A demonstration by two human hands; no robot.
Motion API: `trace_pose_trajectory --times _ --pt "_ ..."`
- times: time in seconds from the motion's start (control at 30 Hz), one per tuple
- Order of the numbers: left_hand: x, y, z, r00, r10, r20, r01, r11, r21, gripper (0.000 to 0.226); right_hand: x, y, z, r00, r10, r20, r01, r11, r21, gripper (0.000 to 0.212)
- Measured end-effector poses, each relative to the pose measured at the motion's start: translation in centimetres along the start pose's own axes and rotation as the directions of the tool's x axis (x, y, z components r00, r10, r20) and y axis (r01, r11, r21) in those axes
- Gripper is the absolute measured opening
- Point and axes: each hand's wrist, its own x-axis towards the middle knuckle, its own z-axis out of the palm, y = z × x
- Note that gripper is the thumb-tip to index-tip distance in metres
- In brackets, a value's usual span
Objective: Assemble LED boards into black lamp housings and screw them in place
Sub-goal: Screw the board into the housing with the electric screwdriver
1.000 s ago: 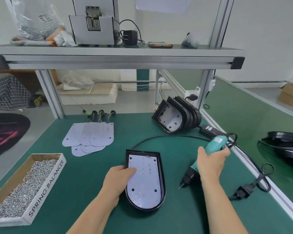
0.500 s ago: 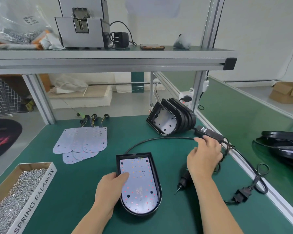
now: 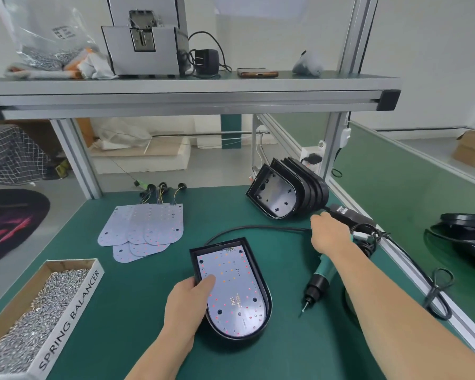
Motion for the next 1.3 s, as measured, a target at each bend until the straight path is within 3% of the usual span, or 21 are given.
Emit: trace_pose_trajectory --times 0.1,0.2,0.27,0.37,0.53,0.63,0.7,0.73,0.8,0.93,1.03,1.13,1.23,1.3 --pt "-0.1 0.0 0.1 1.0 0.006 -0.019 -0.007 1.0 -0.01 0.055 -0.4 -0.3 0.5 0.987 -0.109 -0.122 0.126 0.982 0.14 0.013" --pt "-0.1 -0.1 0.1 0.999 0.022 -0.045 -0.022 1.0 0.004 0.04 -1.5 -1.5 0.1 0.941 -0.147 -0.304 0.25 0.908 0.336 0.01" --pt "0.0 -0.2 0.1 0.997 0.036 -0.065 -0.034 0.999 0.031 0.03 -2.6 -2.6 -0.1 0.906 -0.119 -0.407 0.314 0.832 0.457 0.012" --pt "0.1 -0.5 0.2 0.994 0.042 -0.098 -0.036 0.998 0.06 0.041 -4.4 -4.1 0.0 0.887 -0.053 -0.459 0.373 0.669 0.643 0.014" --pt "-0.4 -0.2 0.2 0.993 0.062 -0.096 -0.054 0.995 0.082 0.045 -6.3 -5.6 0.9 0.838 -0.009 -0.546 0.482 0.482 0.732 0.006" --pt "-0.8 0.2 0.0 0.997 0.06 -0.043 -0.057 0.996 0.068 0.062 -5.8 -5.4 0.1 0.91 0.089 -0.406 0.349 0.367 0.862 0.019" --pt "-1.1 0.4 -0.3 0.998 0.059 0.016 -0.06 0.996 0.06 0.064 -5.6 -5.5 -1.3 0.948 0.098 -0.302 0.273 0.236 0.933 0.031" --pt "-1.2 0.4 -0.4 0.997 0.063 0.046 -0.065 0.997 0.051 0.063 -5.4 -5.5 -2.0 0.952 0.09 -0.293 0.266 0.228 0.937 0.035" --pt "-1.5 0.4 -0.6 0.993 0.075 0.095 -0.078 0.997 0.027 0.055 -5.2 -5.7 -3.0 0.969 0.048 -0.241 0.215 0.307 0.927 0.036" --pt "-1.9 0.4 -0.8 0.989 0.067 0.134 -0.062 0.997 -0.044 0.03 -6.2 -6.6 -2.4 0.989 -0.107 0.103 -0.046 0.434 0.9 0.03" --pt "-1.2 0.3 -0.6 0.995 0.028 0.094 -0.02 0.996 -0.086 0.023 -8.7 -7.4 -0.7 0.94 -0.215 0.267 -0.166 0.397 0.903 0.038" --pt "-0.8 0.8 -0.2 1.0 -0.019 0.015 0.02 0.995 -0.098 0.047 -11.4 -7.7 0.7 0.899 -0.347 0.266 -0.133 0.363 0.922 0.042" --pt "-0.7 1.0 -0.1 1.0 -0.03 0.01 0.03 0.999 -0.041 0.076 -12.8 -7.9 1.8 0.891 -0.397 0.222 -0.058 0.386 0.921 0.016" --pt "-0.8 0.7 -0.1 0.999 -0.027 0.018 0.027 0.999 -0.044 0.084 -13.0 -8.0 1.8 0.908 -0.359 0.215 -0.069 0.379 0.923 0.011"
